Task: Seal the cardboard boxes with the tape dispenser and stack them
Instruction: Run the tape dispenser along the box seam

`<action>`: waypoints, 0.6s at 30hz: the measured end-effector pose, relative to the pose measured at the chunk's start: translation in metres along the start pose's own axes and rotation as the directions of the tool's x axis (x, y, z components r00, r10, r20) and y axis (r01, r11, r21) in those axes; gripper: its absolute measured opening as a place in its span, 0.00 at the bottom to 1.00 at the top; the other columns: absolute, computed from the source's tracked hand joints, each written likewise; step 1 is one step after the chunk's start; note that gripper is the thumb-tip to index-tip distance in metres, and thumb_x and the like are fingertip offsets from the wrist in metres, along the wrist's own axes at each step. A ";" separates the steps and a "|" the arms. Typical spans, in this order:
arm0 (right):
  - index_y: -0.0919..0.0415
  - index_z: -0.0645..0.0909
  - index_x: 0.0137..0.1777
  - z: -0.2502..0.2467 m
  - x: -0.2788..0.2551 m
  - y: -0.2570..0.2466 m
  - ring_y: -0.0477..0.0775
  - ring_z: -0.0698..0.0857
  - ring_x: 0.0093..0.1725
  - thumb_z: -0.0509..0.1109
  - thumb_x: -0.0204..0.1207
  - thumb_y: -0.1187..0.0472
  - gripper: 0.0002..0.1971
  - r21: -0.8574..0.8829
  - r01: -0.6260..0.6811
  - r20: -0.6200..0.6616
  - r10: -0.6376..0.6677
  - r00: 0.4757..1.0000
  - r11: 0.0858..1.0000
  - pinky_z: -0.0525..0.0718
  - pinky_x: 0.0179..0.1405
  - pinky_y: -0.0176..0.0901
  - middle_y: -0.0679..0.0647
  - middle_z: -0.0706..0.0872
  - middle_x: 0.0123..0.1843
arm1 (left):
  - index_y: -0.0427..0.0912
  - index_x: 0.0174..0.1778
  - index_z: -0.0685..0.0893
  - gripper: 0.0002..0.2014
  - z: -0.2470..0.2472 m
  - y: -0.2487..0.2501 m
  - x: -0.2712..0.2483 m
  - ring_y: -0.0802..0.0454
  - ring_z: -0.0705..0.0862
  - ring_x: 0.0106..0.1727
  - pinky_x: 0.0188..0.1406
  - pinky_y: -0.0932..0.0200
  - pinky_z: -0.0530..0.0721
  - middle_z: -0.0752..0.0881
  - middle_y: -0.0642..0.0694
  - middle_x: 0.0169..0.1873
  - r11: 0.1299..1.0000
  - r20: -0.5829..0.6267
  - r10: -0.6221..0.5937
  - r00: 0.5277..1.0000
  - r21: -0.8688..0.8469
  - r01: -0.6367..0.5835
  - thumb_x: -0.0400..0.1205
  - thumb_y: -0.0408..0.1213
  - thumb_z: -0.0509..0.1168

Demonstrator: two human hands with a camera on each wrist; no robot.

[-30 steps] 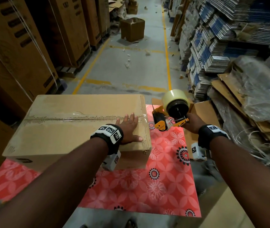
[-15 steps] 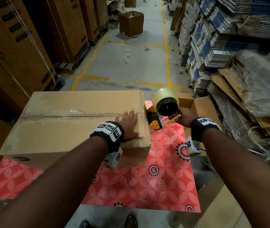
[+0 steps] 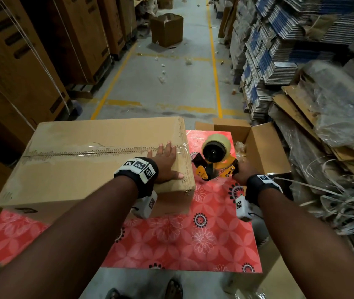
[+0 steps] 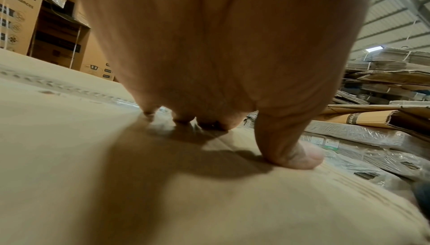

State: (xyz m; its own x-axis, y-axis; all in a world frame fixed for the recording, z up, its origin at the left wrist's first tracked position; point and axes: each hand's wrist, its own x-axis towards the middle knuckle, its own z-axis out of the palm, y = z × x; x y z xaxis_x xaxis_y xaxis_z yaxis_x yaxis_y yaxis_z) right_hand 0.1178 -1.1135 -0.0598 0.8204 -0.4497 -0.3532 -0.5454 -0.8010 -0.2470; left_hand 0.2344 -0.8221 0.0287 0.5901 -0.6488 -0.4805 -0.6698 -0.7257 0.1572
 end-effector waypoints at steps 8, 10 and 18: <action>0.58 0.82 0.33 0.050 -0.017 -0.006 0.53 0.78 0.25 0.74 0.72 0.69 0.09 0.532 -0.293 0.195 0.221 0.956 0.794 0.77 0.25 0.39 0.54 0.82 0.27 | 0.40 0.84 0.34 0.53 0.000 -0.001 -0.001 0.37 0.36 0.84 0.79 0.29 0.42 0.32 0.41 0.83 1.000 0.005 0.002 1.000 0.007 -0.002 0.79 0.65 0.61; 0.62 0.83 0.33 0.062 -0.022 -0.009 0.49 0.75 0.18 0.76 0.72 0.73 0.09 0.644 -0.352 0.264 0.235 0.936 0.680 0.73 0.19 0.36 0.53 0.81 0.21 | 0.40 0.84 0.34 0.53 0.001 -0.001 0.000 0.37 0.36 0.84 0.79 0.29 0.42 0.31 0.41 0.83 1.000 0.007 0.003 1.000 0.017 -0.003 0.79 0.65 0.60; 0.62 0.85 0.61 0.065 -0.019 -0.013 0.61 0.86 0.55 0.73 0.81 0.53 0.15 0.308 -0.245 0.202 0.189 0.961 0.919 0.80 0.48 0.40 0.62 0.88 0.58 | 0.41 0.84 0.34 0.52 0.003 -0.003 0.002 0.38 0.36 0.84 0.79 0.29 0.41 0.31 0.42 0.83 1.000 0.001 0.007 1.000 0.020 -0.008 0.79 0.66 0.59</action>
State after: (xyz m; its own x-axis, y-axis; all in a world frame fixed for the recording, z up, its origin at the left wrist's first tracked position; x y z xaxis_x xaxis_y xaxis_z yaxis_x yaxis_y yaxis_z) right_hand 0.0976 -1.0688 -0.1084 0.6508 -0.5036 -0.5682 -0.7554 -0.5044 -0.4183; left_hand 0.2359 -0.8200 0.0246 0.5848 -0.6540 -0.4799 -0.6830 -0.7161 0.1437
